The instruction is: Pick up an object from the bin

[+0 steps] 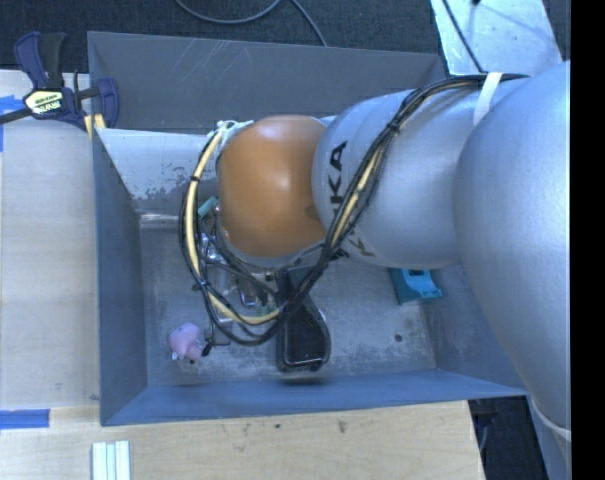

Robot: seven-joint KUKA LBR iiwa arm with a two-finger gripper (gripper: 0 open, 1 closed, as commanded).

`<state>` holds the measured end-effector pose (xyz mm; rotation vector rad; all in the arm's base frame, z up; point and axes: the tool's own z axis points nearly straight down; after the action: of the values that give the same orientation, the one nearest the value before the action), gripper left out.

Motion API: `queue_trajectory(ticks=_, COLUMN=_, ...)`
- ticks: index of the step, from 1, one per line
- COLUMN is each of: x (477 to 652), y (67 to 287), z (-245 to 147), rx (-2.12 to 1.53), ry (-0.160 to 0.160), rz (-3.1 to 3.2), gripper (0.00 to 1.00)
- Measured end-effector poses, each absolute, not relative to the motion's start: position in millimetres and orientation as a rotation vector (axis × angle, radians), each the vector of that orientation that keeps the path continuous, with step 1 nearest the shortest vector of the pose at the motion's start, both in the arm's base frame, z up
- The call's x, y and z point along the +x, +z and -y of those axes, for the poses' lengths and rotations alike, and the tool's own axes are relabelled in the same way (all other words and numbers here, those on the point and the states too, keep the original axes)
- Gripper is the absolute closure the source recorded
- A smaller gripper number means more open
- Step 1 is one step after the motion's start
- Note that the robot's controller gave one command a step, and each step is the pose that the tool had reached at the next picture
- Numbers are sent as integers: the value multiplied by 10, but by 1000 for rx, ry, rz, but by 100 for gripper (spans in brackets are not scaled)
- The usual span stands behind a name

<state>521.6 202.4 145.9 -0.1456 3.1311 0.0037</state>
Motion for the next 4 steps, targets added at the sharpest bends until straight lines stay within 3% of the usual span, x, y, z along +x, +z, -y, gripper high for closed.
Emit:
queue_trajectory(ticks=1, x=5082, y=1075, z=-2017, rx=-561, ry=1, rz=-3087, gripper=0)
queue_trajectory(ticks=2, x=4980, y=717, z=-2319, rx=-831, ry=2, rz=-3019, gripper=100)
queue_trajectory(ticks=3, x=4980, y=717, z=-2320, rx=-831, ry=2, rz=-3019, gripper=100)
queue_trajectory(ticks=4, x=4954, y=1206, z=-2276, rx=-806, ry=1, rz=-3033, gripper=100)
